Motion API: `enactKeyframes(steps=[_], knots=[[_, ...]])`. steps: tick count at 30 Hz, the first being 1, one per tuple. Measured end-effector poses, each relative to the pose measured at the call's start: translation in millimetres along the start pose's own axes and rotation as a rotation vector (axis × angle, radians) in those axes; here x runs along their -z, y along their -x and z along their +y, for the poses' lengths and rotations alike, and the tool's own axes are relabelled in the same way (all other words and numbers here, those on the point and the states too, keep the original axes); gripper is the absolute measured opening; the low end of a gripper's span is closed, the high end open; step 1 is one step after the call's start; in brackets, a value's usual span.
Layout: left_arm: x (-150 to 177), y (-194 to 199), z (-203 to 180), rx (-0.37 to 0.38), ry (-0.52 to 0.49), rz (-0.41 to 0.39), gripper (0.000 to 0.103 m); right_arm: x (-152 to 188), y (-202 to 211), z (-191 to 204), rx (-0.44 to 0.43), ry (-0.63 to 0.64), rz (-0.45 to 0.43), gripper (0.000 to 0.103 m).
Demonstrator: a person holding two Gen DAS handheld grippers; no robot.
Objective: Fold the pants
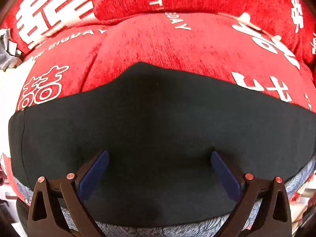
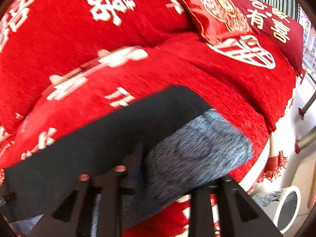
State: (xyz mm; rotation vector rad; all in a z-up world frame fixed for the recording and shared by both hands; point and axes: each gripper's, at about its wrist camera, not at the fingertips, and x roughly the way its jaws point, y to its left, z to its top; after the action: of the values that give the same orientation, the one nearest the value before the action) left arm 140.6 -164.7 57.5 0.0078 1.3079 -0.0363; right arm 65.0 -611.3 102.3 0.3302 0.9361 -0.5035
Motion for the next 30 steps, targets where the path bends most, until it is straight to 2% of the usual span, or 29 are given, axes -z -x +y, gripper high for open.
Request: enactKeyframes(steps=[1,4,6,9,11,13,15,18,19,22,25,26,28,30], knots=[[5,2,2,0.000,-0.007,-0.003,0.103,0,-1,-5,-0.006,-0.015,-0.007,0.018],[22,5,12,-0.002,-0.035,0.015,0.103,-3,-3,-24,0.022,-0.081,-0.031,0.020],[31,8,17,-0.012,-0.044,0.022,0.103,-4,-6,-37,0.019,-0.155,-0.010,0.030],[39,14,22,-0.032,-0.038,0.030,0.103,-2,10,-36,0.094,-0.168,-0.051,0.040],[43,22,22,-0.007,-0.014,0.019,0.103,3,37,-24,0.147,-0.149,-0.145,0.049],[44,29,19,0.041,0.005,-0.005,0.103,13,66,-7,0.176,-0.158,-0.234,0.077],[44,31,9,0.055,-0.009,-0.024,0.103,23,82,17,0.119,-0.137,-0.262,0.079],[44,26,-9,0.054,-0.046,-0.022,0.103,52,89,84,0.007,0.015,-0.184,0.079],[43,24,-12,0.045,-0.052,-0.024,0.103,69,86,114,-0.046,0.086,-0.126,0.079],[39,21,-16,0.032,-0.043,-0.032,0.103,100,72,162,-0.128,0.191,-0.041,0.079],[30,12,-18,-0.016,-0.039,-0.030,0.103,115,46,197,-0.106,0.286,0.016,0.078],[25,6,-16,-0.020,-0.038,-0.023,0.103,115,34,202,-0.068,0.309,0.020,0.078],[15,3,-12,0.005,-0.008,-0.024,0.103,104,25,198,-0.019,0.313,-0.030,0.080],[4,1,-9,-0.001,0.012,-0.026,0.103,81,16,179,-0.010,0.241,-0.015,0.081]])
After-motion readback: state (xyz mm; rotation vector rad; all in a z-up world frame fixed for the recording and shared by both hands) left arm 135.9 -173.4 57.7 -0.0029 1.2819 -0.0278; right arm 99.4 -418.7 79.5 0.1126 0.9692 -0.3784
